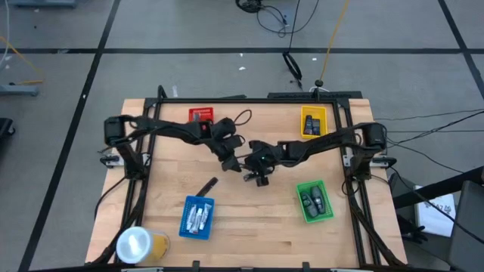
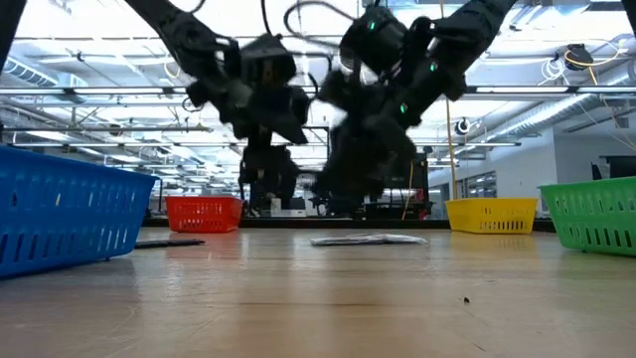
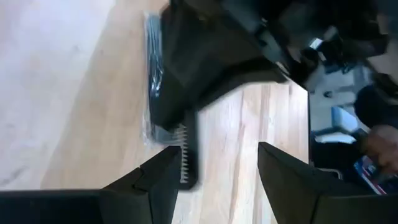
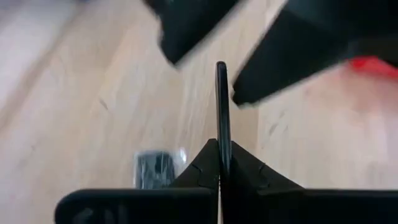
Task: Pick & Place Travel size toiletries
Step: Put the top left black comb into the orange basket
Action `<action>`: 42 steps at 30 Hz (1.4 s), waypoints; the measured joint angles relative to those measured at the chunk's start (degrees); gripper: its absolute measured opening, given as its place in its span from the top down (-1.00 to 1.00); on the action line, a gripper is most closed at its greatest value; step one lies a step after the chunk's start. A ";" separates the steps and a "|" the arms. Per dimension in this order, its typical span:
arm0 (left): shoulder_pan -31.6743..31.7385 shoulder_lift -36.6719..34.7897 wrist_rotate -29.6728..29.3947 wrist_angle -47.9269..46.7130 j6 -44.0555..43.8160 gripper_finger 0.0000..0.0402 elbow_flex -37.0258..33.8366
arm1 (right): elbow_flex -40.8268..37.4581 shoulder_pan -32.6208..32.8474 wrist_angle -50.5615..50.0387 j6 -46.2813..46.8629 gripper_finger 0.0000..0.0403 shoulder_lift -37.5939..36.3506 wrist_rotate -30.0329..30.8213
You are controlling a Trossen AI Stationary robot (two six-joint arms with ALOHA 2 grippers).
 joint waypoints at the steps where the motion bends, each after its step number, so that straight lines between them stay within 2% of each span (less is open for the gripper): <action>1: -0.02 -1.12 -1.46 -0.61 -0.04 -0.04 0.02 | 0.06 0.12 -0.01 0.02 0.99 -0.78 -0.01; 8: -0.38 -4.36 -9.44 -3.32 2.69 -0.04 0.06 | 0.09 0.19 1.27 0.64 1.00 -2.81 0.22; 19: -3.74 -4.44 -12.26 -2.75 10.79 -0.04 0.06 | 0.15 0.36 3.07 1.40 1.00 -2.76 -0.05; 27: -5.96 -4.46 -22.42 -6.78 16.42 -0.03 0.06 | 0.42 0.35 3.58 1.65 1.00 -2.77 -1.12; 31: -6.58 -4.48 -27.50 -7.21 18.24 0.10 0.06 | 0.42 0.27 3.36 2.19 1.00 -2.77 -0.79; 37: -7.31 -4.49 -28.16 -4.35 19.04 0.40 0.06 | 0.48 0.27 3.44 2.64 1.00 -2.77 -0.88; 42: -7.32 -4.48 -28.32 -3.93 19.06 0.56 0.06 | 0.48 0.25 3.44 2.67 1.00 -2.77 -0.92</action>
